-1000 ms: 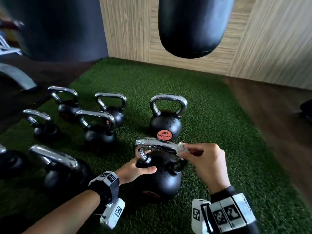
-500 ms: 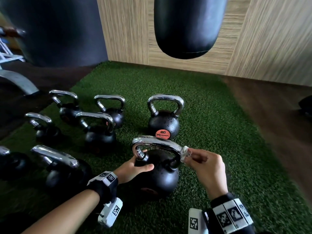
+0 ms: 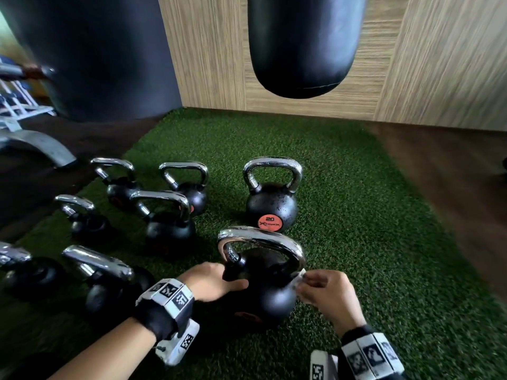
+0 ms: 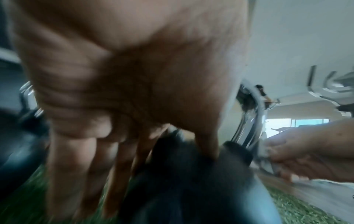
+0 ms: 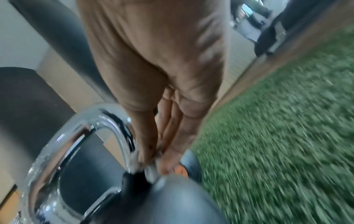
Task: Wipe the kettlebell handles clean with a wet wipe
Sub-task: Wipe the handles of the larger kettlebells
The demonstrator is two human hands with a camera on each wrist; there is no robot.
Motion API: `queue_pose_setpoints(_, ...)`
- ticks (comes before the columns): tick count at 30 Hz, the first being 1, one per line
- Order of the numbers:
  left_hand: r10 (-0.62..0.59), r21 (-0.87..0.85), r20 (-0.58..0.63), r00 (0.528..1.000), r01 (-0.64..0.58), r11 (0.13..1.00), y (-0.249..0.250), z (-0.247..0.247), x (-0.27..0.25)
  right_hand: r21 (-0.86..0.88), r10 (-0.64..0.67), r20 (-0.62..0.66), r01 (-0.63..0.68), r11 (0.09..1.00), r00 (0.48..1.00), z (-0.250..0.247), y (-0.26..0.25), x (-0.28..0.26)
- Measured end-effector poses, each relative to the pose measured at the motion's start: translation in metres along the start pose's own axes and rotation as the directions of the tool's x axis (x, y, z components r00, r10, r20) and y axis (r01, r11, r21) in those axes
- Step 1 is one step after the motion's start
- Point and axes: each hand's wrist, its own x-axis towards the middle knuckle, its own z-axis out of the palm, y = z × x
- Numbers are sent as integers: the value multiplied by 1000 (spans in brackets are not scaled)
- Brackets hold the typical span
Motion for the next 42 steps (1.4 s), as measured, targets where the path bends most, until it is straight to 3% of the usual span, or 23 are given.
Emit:
queue_pose_setpoints(3, 75, 7, -133, 988, -74, 997, 6, -24, -17, -102, -56, 163, 73, 992, 985, -16, -17, -6)
queue_pose_setpoints(5, 133, -238, -178, 975, -173, 956, 11, -38, -28, -88, -85, 245, 109, 990, 966, -21, -32, -12)
queue_pose_setpoints(8, 217, -712, -94, 972, -218, 668, 30, -54, -47, 53, -212, 233, 205, 977, 949, -18, -54, -22)
queue_pose_setpoints(10, 261, -834, -61, 964, -193, 516, 39, -57, -54, 98, -314, 197, 300, 949, 929, -11, -68, -29)
queue_pose_setpoints(14, 311, -896, -101, 945, -222, 384, 48, -51, -59, 61, -423, 154, 419, 906, 893, 4, -82, -40)
queue_pose_setpoints(20, 306, -912, -247, 919, -328, 247, 46, -41, -55, -127, -553, -170, 538, 833, 816, 24, -83, -45)
queue_pose_setpoints(24, 305, -871, -376, 875, -446, 205, 41, -48, -53, -87, -598, -134, 592, 801, 790, 20, -76, -36)
queue_pose_setpoints(26, 255, -825, -493, 832, -540, 166, 36, -56, -47, -47, -554, -182, 556, 830, 812, 13, -62, -26)
queue_pose_setpoints(27, 217, -778, -567, 795, -603, 176, 33, -58, -43, -49, -490, -249, 495, 868, 835, 11, -51, -19)
queue_pose_setpoints(29, 176, -615, -716, 676, -730, 299, 33, -60, -35, -13, -271, -309, 280, 960, 912, 10, -30, -7)
queue_pose_setpoints(31, 242, -407, -794, 557, -784, 469, 36, -56, -24, 146, -55, -157, 78, 986, 986, 17, -12, 2)
queue_pose_setpoints(32, 297, -288, -810, 506, -784, 550, 38, -53, -19, 205, 0, -78, 16, 979, 997, 23, -5, 5)
queue_pose_setpoints(34, 414, -51, -810, 416, -753, 656, 42, -47, -9, 156, -1, -60, 11, 988, 998, 37, 6, 10)
queue_pose_setpoints(37, 531, 201, -795, 295, -697, 688, 40, -40, -1, -46, -63, -146, 57, 997, 987, 51, 12, 9)
queue_pose_setpoints(39, 503, 224, -820, 274, -654, 722, 31, -38, -2, -75, -102, -158, 92, 993, 982, 51, 14, 6)
queue_pose_setpoints(42, 376, 123, -877, 298, -618, 776, 16, -38, -5, -84, -132, -156, 120, 989, 979, 49, 14, 3)
